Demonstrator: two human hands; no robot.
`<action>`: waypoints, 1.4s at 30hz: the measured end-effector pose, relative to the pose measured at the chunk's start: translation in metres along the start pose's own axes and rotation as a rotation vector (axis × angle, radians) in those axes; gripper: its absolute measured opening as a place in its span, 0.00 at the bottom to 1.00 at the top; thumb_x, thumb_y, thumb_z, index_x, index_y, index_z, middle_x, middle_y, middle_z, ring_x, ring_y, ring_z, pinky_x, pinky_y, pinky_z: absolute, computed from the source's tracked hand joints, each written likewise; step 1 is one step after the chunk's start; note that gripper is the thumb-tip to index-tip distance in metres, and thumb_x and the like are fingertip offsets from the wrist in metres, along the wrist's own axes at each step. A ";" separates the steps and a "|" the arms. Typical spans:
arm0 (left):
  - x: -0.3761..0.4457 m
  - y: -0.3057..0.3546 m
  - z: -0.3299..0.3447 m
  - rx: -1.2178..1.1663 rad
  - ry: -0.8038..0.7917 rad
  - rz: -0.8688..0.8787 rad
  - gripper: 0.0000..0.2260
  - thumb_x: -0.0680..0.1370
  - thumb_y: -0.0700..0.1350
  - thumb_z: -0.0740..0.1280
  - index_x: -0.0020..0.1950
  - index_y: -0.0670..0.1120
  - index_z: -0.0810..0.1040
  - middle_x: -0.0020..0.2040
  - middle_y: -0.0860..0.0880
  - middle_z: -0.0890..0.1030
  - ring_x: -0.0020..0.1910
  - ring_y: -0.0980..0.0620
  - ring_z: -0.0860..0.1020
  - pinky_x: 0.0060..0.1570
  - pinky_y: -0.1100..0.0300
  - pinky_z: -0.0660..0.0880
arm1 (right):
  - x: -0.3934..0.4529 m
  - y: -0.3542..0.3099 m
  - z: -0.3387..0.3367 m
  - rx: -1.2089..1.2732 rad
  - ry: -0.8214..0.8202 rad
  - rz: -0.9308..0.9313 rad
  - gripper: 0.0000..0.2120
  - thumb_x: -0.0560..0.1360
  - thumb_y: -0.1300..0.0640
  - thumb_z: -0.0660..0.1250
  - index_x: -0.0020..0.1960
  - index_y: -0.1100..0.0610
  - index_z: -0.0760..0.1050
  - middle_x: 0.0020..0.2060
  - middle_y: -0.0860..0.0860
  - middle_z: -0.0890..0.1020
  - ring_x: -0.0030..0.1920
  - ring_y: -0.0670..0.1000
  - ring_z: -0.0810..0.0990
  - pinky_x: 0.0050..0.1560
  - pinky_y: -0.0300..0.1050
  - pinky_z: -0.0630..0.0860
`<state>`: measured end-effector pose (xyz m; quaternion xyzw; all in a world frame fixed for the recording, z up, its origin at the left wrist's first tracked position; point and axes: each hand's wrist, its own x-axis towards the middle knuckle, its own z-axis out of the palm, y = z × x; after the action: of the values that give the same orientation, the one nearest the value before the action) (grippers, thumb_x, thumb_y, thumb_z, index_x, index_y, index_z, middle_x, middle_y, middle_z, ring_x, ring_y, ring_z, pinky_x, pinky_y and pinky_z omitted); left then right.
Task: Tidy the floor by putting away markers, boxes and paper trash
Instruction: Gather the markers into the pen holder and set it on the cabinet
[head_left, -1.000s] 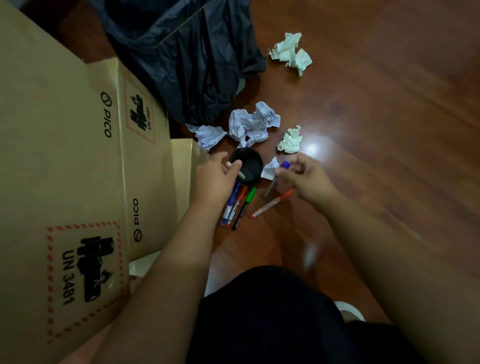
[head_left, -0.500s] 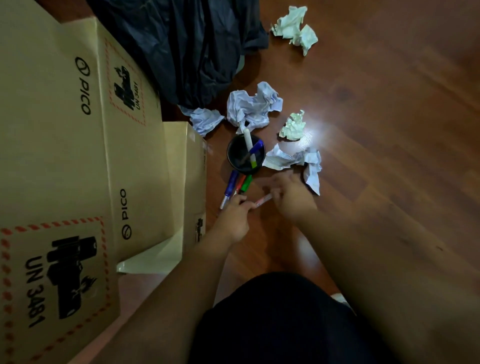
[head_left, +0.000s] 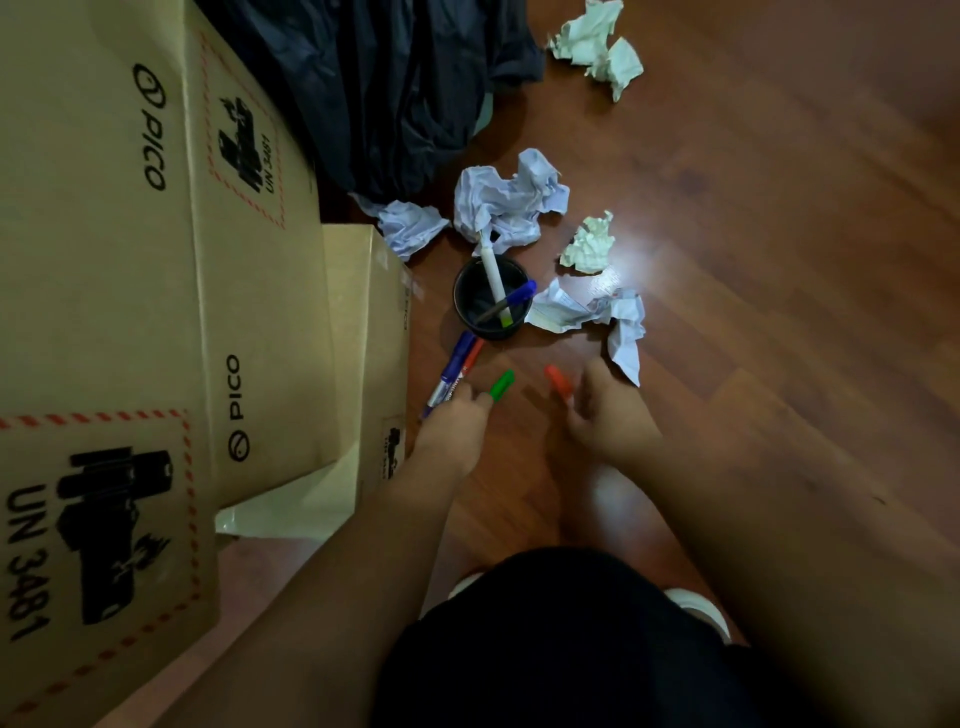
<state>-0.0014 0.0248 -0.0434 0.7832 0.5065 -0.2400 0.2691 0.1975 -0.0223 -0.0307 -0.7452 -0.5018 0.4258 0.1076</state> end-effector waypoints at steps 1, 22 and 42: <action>-0.002 -0.001 0.000 -0.062 0.031 -0.025 0.15 0.79 0.33 0.59 0.66 0.41 0.69 0.64 0.39 0.73 0.55 0.38 0.78 0.52 0.45 0.76 | -0.001 -0.013 -0.005 0.104 0.059 -0.056 0.11 0.75 0.63 0.66 0.49 0.55 0.64 0.34 0.54 0.79 0.31 0.53 0.77 0.34 0.44 0.72; 0.002 -0.008 -0.050 -0.867 0.439 -0.334 0.31 0.75 0.32 0.64 0.77 0.45 0.64 0.73 0.43 0.67 0.71 0.44 0.69 0.68 0.53 0.68 | 0.016 -0.056 -0.004 0.169 0.249 -0.023 0.15 0.72 0.68 0.62 0.57 0.59 0.72 0.53 0.56 0.77 0.48 0.57 0.77 0.44 0.42 0.69; -0.019 -0.010 -0.017 -0.881 0.359 -0.261 0.10 0.71 0.46 0.72 0.49 0.51 0.75 0.44 0.48 0.81 0.42 0.53 0.82 0.42 0.56 0.79 | 0.027 -0.025 0.048 -0.458 -0.417 0.022 0.21 0.79 0.48 0.62 0.72 0.44 0.68 0.65 0.57 0.69 0.59 0.59 0.75 0.54 0.50 0.75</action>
<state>-0.0161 0.0273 -0.0206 0.5541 0.6921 0.1040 0.4508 0.1494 -0.0003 -0.0598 -0.6522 -0.5877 0.4464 -0.1728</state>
